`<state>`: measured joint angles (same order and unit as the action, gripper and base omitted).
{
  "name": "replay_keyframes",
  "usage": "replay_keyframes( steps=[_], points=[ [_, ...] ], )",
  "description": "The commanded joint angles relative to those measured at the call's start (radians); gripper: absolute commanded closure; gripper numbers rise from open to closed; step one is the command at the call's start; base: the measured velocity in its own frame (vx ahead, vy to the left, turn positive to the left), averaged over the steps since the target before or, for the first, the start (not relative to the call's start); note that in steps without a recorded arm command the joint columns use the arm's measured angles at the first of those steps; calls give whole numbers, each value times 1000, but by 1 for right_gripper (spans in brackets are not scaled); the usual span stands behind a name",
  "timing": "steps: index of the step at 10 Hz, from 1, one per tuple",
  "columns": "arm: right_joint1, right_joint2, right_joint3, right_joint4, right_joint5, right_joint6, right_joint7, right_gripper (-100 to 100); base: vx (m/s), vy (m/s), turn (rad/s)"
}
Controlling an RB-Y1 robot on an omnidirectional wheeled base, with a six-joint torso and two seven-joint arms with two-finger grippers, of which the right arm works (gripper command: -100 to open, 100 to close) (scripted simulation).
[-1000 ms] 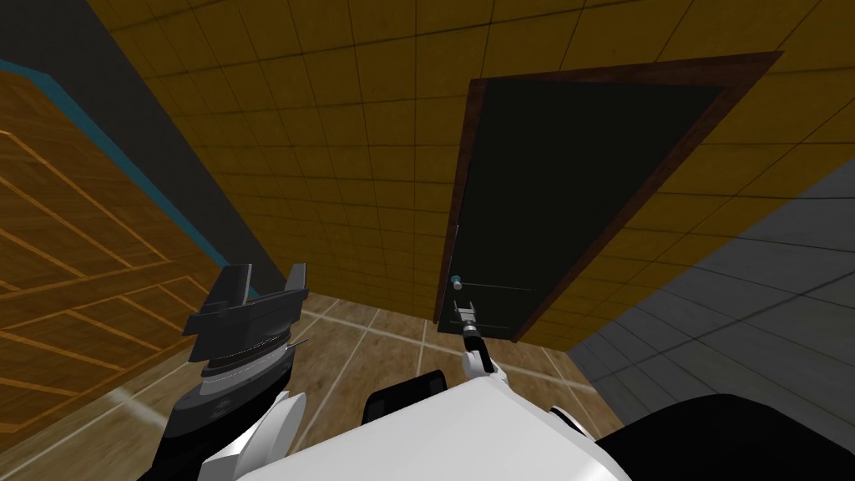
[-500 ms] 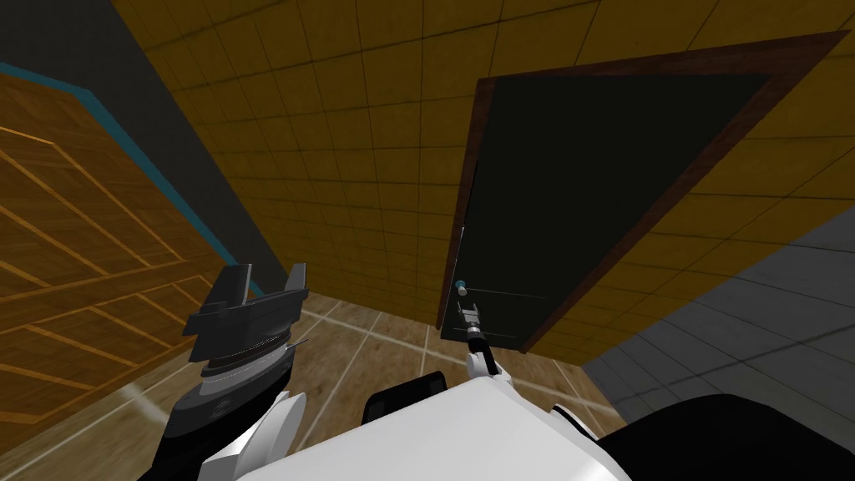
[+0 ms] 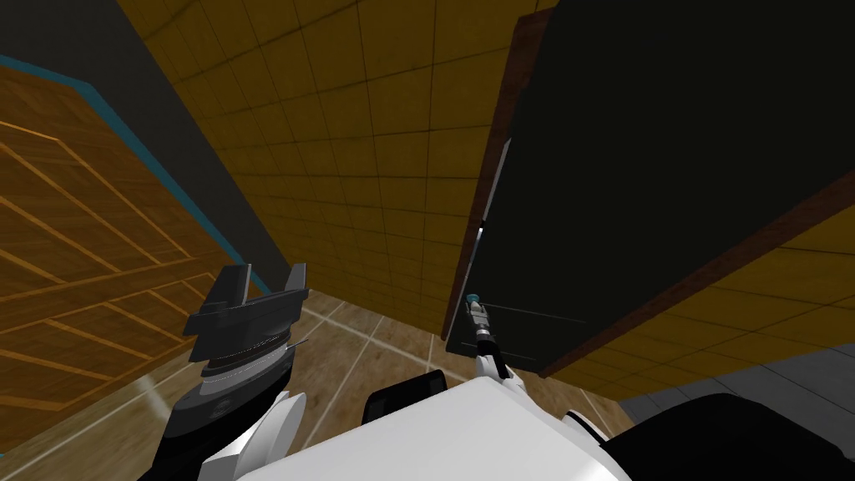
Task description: Pull the door open
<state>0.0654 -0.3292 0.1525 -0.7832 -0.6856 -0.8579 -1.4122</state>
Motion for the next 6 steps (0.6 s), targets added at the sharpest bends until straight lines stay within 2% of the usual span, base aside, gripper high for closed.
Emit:
replay_keyframes(
  steps=[1, 2, 6],
  points=[
    [0, 0, 0, 0, 0, 0, 0, -100, 89, -11, 17],
    [0, 0, 0, 0, 0, 0, 0, 100, -12, -5, -39],
    [0, 0, 0, 0, 0, 0, 0, 100, -22, 0, 4]
  ],
)
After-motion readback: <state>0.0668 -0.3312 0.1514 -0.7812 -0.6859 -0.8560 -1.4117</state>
